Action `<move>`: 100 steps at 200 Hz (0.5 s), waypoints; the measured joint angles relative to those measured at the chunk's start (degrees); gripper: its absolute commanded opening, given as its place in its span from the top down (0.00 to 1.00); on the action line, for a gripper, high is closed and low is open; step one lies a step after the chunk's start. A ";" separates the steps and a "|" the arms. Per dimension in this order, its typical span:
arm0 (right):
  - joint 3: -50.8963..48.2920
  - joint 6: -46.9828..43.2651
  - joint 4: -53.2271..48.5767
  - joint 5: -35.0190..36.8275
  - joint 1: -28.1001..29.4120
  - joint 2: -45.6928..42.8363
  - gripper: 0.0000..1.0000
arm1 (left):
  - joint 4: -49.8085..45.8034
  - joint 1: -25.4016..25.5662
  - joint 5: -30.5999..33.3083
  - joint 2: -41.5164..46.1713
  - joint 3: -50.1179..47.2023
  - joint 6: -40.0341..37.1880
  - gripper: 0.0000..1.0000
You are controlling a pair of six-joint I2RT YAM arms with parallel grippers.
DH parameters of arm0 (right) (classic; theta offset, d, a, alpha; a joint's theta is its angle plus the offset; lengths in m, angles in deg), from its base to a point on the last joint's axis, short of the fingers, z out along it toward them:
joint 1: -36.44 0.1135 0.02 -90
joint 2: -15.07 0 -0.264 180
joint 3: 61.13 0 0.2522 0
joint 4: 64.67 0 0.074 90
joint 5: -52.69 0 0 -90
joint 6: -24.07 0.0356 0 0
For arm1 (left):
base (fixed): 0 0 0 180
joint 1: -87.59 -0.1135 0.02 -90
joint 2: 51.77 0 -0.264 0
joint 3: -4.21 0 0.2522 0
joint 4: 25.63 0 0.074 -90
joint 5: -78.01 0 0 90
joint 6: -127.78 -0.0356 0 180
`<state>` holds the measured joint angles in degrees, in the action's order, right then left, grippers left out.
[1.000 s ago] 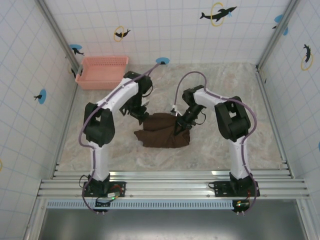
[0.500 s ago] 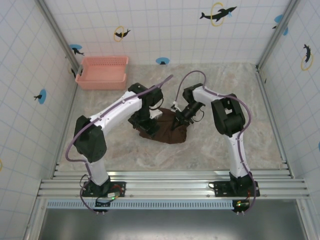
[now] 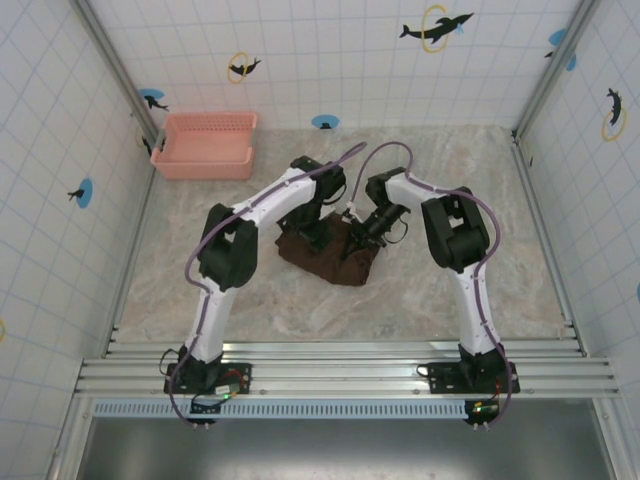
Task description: Roll up the long pants
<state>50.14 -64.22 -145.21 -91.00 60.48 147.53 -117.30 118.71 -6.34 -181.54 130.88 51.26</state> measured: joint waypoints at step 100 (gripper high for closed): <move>-1.88 -3.17 5.35 24.06 0.85 -18.25 0.49 | -6.38 -2.73 -4.81 -7.37 8.46 -2.86 0.03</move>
<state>48.26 -67.39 -139.86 -66.94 61.33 129.28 -123.68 115.98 -11.14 -188.91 139.33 48.40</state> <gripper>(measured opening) 0.507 0.975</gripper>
